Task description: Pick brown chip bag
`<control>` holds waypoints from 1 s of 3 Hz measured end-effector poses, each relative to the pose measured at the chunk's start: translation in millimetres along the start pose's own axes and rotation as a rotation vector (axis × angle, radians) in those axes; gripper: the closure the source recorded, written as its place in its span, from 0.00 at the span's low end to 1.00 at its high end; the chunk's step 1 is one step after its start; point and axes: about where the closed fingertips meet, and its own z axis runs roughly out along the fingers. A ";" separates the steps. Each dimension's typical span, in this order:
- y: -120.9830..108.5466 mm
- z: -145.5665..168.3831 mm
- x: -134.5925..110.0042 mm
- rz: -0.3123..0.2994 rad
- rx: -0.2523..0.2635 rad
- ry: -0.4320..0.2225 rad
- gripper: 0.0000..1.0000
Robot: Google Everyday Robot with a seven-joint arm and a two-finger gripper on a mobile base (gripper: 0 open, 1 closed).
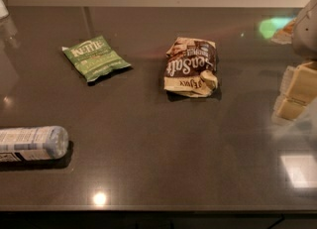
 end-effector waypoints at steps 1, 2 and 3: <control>0.0 0.0 0.0 0.000 0.000 0.000 0.00; 0.0 0.0 0.0 0.000 0.000 0.000 0.00; -19.0 9.1 -11.7 0.022 0.004 -0.034 0.00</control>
Offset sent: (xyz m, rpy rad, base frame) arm 0.1236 0.0363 -0.0105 0.2007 -0.0315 -0.0733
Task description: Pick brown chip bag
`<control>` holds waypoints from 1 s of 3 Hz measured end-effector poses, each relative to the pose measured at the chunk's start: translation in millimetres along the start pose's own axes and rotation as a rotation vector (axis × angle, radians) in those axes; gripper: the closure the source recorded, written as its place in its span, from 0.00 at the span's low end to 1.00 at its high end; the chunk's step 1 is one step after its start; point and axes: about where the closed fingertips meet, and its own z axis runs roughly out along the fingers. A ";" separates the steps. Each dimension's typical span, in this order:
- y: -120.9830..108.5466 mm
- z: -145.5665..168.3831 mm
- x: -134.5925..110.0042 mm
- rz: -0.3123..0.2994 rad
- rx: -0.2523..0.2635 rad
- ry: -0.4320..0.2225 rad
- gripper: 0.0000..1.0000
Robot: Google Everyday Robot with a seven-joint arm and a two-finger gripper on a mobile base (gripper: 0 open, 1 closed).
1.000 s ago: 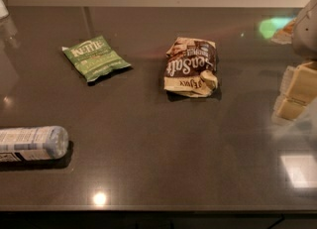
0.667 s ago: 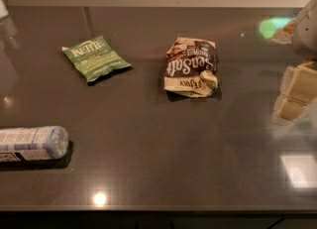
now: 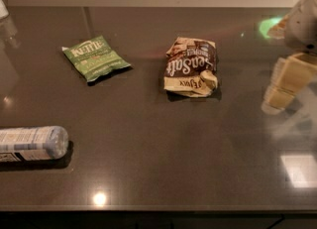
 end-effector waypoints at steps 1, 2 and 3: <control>-43.5 23.9 -26.9 0.050 0.007 -0.073 0.00; -72.6 41.0 -44.0 0.094 0.009 -0.120 0.00; -91.9 58.5 -58.4 0.135 0.023 -0.149 0.00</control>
Offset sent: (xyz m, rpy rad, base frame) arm 0.1328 0.0367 -0.0163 0.2047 -0.0295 -0.1024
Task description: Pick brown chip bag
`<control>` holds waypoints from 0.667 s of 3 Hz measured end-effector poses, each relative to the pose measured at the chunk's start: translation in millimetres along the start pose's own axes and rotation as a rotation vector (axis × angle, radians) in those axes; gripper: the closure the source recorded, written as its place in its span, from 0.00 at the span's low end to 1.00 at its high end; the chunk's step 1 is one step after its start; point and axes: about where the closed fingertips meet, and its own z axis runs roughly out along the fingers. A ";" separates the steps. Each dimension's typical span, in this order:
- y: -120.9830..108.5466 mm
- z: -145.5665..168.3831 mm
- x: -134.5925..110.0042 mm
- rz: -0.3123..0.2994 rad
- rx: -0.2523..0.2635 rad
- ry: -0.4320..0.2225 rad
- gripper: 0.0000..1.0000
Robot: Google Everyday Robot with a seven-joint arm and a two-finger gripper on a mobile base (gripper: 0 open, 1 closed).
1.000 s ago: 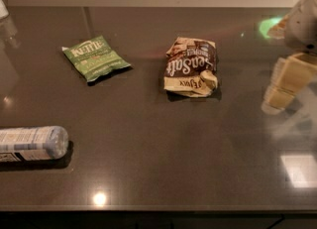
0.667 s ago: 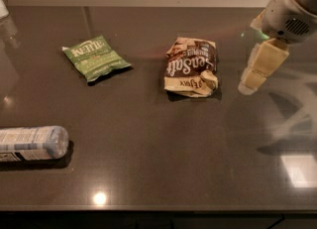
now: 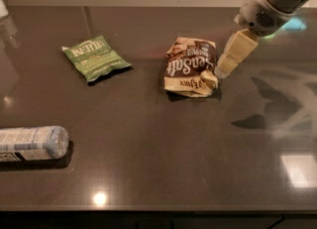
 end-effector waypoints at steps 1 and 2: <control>-13.8 30.9 -9.2 0.053 -0.003 0.002 0.00; -24.4 59.2 -13.7 0.108 -0.007 0.029 0.00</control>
Offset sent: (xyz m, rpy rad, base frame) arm 0.0729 0.0262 -0.0643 0.0125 0.0850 -0.1748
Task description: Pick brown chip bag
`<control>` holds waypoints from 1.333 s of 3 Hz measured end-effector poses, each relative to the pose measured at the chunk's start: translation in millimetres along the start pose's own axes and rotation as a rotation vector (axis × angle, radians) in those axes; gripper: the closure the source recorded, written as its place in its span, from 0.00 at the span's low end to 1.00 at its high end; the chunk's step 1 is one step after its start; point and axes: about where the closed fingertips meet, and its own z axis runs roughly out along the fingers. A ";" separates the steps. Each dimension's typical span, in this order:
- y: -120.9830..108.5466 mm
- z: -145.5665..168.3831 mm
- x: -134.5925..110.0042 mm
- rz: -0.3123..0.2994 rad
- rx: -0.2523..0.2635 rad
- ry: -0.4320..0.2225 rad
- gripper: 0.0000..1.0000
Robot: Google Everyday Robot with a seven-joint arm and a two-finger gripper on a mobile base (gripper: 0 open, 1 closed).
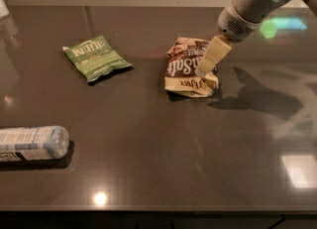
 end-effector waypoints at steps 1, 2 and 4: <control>-5.5 24.8 -2.9 0.048 -0.010 0.036 0.00; -4.5 46.7 -2.7 0.086 -0.033 0.067 0.00; -2.0 76.0 -1.3 0.124 -0.081 0.091 0.00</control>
Offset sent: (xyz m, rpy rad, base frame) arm 0.0279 0.0184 -0.0603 -0.0158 0.1345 -0.1171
